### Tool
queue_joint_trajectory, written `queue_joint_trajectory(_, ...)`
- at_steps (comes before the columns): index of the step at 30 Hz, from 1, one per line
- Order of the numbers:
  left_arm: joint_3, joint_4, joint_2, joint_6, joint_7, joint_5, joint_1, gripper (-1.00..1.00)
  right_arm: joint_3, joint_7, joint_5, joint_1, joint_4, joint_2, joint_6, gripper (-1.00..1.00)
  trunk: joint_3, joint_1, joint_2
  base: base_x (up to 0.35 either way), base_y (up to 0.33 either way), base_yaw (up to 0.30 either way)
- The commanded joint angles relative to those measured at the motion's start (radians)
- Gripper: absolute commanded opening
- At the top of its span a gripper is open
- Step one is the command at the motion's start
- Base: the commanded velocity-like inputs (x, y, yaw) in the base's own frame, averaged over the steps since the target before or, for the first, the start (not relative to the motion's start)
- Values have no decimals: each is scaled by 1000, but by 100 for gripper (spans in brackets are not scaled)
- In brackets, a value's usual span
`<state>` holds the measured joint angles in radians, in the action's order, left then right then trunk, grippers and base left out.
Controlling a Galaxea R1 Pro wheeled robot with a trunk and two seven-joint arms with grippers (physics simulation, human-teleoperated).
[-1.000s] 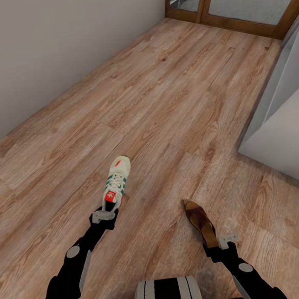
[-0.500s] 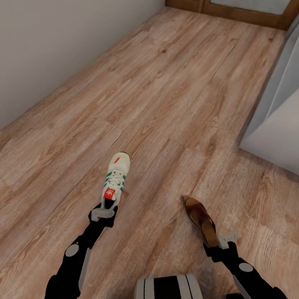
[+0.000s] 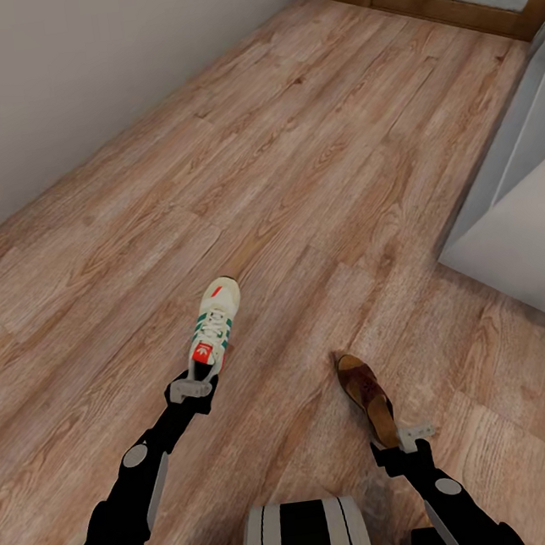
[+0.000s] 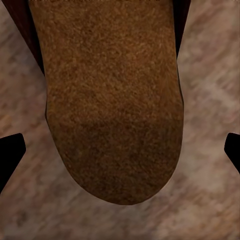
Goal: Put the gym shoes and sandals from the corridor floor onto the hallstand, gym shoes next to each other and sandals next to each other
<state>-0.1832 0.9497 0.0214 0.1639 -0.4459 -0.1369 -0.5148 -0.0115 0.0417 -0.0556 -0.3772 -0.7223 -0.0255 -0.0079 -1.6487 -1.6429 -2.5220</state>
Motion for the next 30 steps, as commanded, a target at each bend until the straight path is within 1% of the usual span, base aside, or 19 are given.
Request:
queue_joint_trajectory(1,-6,0,2,6,-7,-10,-1,-100,-1,1,-6,0,0,-1,-1,100,0,0,0,0,0,0)
queue_joint_trajectory(18,-6,-3,2,6,-10,-10,-1,-100,0,1,-6,0,-2,-1,0,100,0,0,0,23,0,0)
queue_joint_trajectory(22,-6,-3,1,6,-10,-10,-1,-100,-1,1,-6,0,-2,-1,0,100,-17,-2,-1,0,0,0)
queue_joint_trajectory(30,-6,-3,1,6,-10,-10,-1,-100,1,1,-5,0,-3,-1,0,100,-22,-2,-1,0,0,0)
